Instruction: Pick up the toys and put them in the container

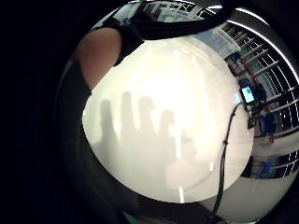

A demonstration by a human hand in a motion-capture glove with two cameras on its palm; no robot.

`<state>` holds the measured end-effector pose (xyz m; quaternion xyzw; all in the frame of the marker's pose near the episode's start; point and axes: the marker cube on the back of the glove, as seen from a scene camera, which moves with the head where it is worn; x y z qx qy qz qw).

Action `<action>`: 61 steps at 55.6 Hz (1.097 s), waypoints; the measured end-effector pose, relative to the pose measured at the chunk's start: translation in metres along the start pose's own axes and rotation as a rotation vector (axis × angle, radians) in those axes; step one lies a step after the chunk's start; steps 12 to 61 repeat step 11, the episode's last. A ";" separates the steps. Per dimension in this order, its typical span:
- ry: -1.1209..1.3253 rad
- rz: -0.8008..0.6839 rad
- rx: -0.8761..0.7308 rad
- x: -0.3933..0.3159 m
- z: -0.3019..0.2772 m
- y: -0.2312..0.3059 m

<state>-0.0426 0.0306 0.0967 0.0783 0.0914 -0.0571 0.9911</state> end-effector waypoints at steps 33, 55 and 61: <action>-0.136 0.168 -0.008 -0.015 0.000 -0.004; -0.136 0.168 -0.008 -0.015 0.000 -0.004; -0.136 0.168 -0.008 -0.015 0.000 -0.004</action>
